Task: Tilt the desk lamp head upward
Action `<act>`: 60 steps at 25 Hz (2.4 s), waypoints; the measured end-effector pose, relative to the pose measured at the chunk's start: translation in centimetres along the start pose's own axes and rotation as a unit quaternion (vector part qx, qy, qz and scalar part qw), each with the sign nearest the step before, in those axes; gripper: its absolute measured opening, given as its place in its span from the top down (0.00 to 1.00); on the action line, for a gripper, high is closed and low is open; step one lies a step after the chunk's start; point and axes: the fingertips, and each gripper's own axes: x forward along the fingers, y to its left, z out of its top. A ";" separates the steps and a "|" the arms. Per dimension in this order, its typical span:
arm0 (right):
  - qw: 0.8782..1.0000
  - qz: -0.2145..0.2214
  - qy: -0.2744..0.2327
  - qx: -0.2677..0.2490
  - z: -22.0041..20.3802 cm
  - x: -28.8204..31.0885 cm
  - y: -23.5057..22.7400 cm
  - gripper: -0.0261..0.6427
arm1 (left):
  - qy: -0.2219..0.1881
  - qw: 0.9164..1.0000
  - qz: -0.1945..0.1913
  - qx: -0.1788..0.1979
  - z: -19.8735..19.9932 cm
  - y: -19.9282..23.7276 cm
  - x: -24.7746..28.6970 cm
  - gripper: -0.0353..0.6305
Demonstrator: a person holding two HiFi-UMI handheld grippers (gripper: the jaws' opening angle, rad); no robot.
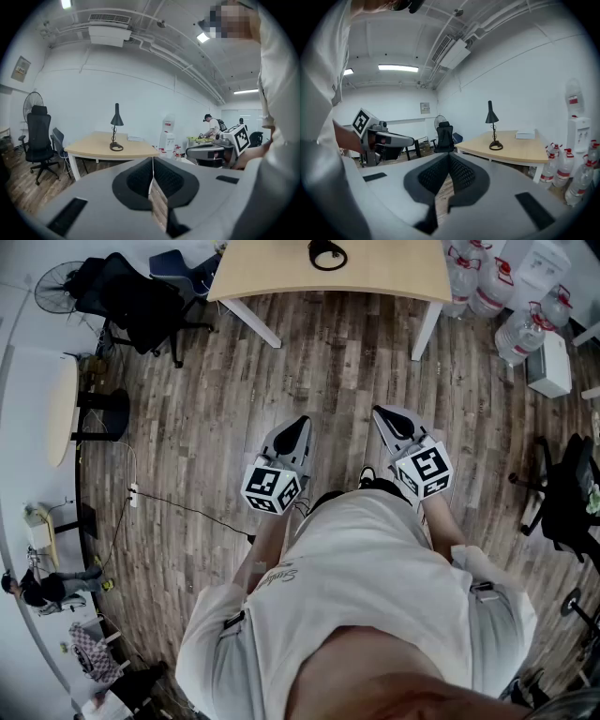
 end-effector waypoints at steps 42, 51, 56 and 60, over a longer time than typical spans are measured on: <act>0.999 -0.036 0.023 -0.031 7.5 23.8 -2.2 0.97 | -0.005 0.996 -0.044 -0.073 2.7 24.4 7.0 0.92; 0.991 -0.137 -0.006 -0.002 10.4 30.2 -3.7 0.97 | -0.015 0.995 -0.102 -0.017 7.2 32.5 10.6 0.92; 0.989 -0.147 0.012 0.022 9.7 32.8 -4.9 0.97 | -0.002 0.994 -0.103 -0.037 6.4 35.4 11.6 0.92; 0.991 -0.135 0.022 0.015 9.6 35.6 -6.5 0.97 | 0.011 0.994 -0.091 -0.057 5.4 37.8 13.0 0.92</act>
